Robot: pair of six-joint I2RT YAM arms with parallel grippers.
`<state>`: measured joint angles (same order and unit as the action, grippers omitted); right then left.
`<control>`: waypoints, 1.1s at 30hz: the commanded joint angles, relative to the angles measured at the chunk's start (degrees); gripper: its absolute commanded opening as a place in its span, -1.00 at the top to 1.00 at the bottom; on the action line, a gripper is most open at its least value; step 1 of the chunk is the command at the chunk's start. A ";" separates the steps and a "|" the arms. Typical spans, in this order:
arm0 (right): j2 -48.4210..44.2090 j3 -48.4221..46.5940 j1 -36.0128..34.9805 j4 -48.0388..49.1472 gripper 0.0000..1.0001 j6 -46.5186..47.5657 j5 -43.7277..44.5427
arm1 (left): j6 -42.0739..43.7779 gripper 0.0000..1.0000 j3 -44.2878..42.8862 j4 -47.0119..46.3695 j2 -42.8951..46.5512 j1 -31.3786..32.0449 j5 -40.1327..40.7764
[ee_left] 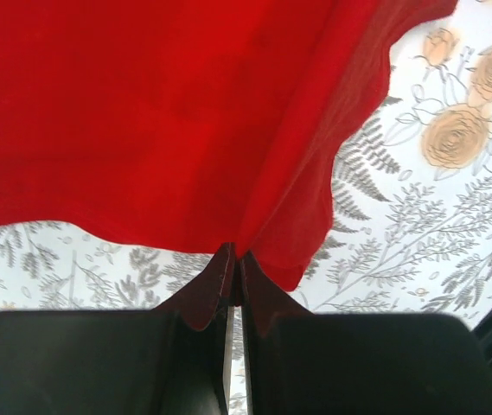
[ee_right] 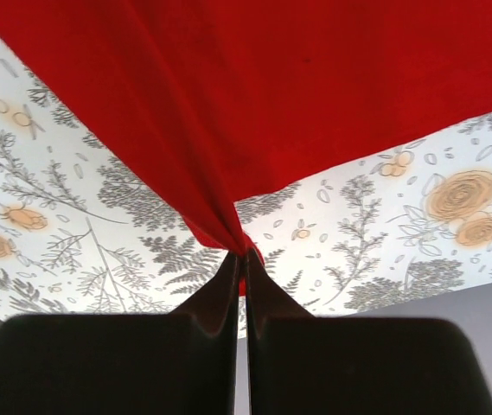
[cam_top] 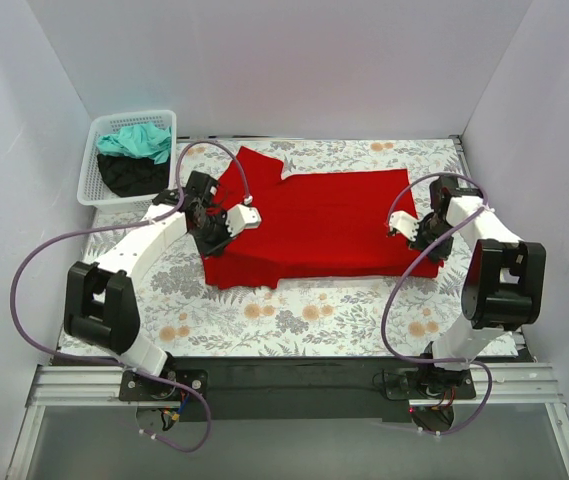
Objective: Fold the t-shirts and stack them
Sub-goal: Fold the tshirt
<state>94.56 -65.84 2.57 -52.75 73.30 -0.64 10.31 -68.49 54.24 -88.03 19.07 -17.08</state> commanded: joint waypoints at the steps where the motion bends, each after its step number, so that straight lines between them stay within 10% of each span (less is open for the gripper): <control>1: 1.76 -4.81 0.33 -2.01 0.97 0.27 -0.15 | 3.05 1.00 -6.55 -0.71 -3.28 -1.05 -0.94; 33: 20.57 -27.14 0.16 -3.15 0.97 0.27 0.38 | 10.79 1.00 -33.29 -0.36 -28.42 -4.92 -0.67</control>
<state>114.48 -90.21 2.55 -54.33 73.36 -0.62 19.64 -99.37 54.78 -116.60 14.81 -17.19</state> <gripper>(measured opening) 0.023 0.015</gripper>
